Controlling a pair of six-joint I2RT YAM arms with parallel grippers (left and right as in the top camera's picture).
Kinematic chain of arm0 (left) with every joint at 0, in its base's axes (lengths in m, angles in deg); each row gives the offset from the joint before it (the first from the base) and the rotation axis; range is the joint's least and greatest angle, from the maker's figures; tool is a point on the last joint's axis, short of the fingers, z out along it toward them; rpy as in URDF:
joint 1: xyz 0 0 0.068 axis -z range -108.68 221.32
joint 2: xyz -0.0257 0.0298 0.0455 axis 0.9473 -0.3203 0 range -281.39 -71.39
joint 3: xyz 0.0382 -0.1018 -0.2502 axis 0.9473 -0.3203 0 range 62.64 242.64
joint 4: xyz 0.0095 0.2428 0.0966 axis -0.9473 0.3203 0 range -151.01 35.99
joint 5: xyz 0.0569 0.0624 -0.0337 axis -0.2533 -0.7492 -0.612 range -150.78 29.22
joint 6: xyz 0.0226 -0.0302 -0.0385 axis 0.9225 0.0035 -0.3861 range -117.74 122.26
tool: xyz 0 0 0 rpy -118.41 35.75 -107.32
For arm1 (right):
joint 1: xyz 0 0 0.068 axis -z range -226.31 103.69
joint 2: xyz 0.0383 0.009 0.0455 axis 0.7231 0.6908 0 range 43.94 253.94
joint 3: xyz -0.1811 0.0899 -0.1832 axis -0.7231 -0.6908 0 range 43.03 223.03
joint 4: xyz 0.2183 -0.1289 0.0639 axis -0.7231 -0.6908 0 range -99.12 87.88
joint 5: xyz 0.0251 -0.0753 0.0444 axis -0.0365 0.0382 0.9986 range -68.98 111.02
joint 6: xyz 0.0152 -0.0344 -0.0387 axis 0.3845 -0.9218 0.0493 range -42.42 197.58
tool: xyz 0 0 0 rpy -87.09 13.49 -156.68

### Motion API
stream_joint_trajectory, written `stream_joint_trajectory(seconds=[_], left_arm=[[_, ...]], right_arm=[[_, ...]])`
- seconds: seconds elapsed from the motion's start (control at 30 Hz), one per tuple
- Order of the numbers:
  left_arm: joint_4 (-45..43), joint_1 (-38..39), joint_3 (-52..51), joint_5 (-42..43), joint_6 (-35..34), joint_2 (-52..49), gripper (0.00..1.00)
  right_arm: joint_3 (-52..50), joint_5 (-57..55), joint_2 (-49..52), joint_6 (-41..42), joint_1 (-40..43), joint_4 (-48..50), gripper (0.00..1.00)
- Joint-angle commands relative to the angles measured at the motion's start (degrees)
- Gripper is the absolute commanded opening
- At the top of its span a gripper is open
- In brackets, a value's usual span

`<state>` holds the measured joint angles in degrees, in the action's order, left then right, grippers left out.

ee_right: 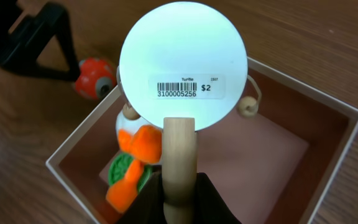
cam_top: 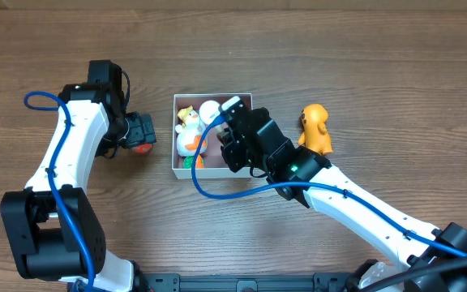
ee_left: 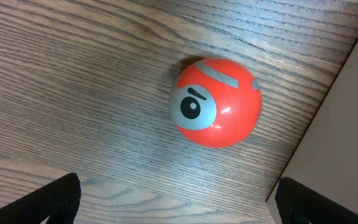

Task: Pack container
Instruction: 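Carry the paddle toy into the box and open the right gripper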

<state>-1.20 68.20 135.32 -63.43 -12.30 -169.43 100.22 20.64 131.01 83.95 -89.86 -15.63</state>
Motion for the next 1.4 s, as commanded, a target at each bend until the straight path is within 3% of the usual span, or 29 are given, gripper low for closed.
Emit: stream_joint_trajectory(seconds=[0.0,0.8,0.87,1.07,1.2,1.37], left_arm=[[-0.09,-0.24,1.07,-0.52,1.07,0.98,1.00],[-0.09,-0.24,1.07,-0.52,1.07,0.98,1.00],[-0.09,-0.24,1.07,-0.52,1.07,0.98,1.00],[-0.09,-0.24,1.07,-0.52,1.07,0.98,1.00],[-0.09,-0.24,1.07,-0.52,1.07,0.98,1.00],[-0.09,-0.24,1.07,-0.52,1.07,0.98,1.00]], right_arm=[[1.42,-8.20,0.02,10.95,-0.22,0.92,0.04],[1.40,-7.69,11.39,13.64,-0.22,4.42,0.04],[1.40,-7.26,12.37,13.64,-0.22,4.81,0.09],[1.55,-5.18,12.11,13.62,-0.22,5.73,0.45],[2.01,-3.37,10.60,13.60,-0.22,5.70,0.52],[4.04,-3.48,4.85,12.61,-0.22,4.61,0.52]])
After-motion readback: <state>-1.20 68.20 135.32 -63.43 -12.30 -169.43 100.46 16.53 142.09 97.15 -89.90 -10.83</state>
